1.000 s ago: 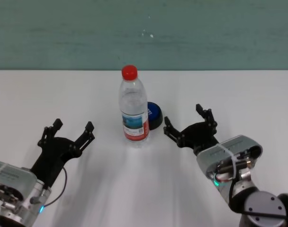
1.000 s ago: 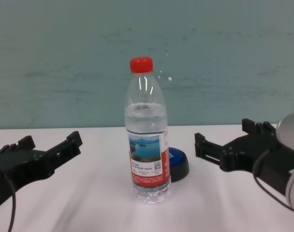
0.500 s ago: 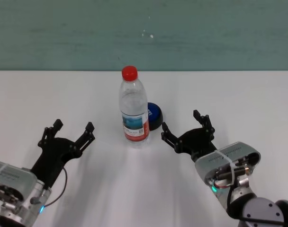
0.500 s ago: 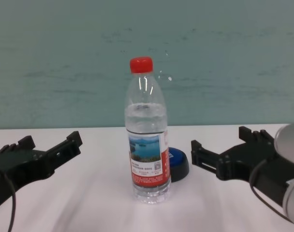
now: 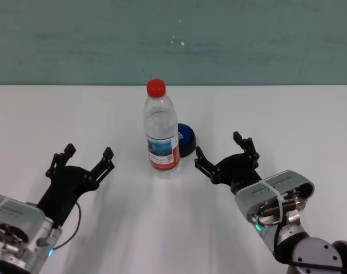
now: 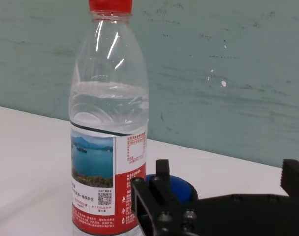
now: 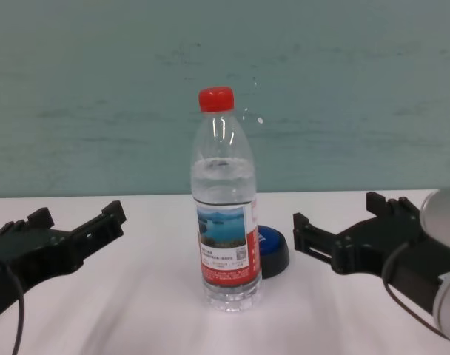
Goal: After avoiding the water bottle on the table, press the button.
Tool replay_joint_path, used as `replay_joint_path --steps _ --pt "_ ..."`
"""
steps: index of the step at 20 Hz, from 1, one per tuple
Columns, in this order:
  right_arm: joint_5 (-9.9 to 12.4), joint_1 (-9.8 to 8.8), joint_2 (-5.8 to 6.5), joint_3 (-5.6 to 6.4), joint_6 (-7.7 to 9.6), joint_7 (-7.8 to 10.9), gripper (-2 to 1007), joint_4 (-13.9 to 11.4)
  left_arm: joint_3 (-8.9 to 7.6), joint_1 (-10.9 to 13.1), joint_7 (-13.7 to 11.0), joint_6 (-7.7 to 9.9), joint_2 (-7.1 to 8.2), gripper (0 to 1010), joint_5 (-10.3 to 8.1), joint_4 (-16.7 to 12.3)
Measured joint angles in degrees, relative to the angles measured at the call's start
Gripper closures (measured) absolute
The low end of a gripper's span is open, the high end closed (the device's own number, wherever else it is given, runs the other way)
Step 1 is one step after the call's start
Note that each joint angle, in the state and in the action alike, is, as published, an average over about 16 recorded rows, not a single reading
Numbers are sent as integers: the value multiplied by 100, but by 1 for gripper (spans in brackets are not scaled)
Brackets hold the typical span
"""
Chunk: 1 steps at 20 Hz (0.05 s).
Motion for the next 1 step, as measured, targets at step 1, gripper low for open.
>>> replay_joint_path --steps 1 --pt "0 1 0 0 0 -1 1 0 0 0 0 0 0 0 0 0"
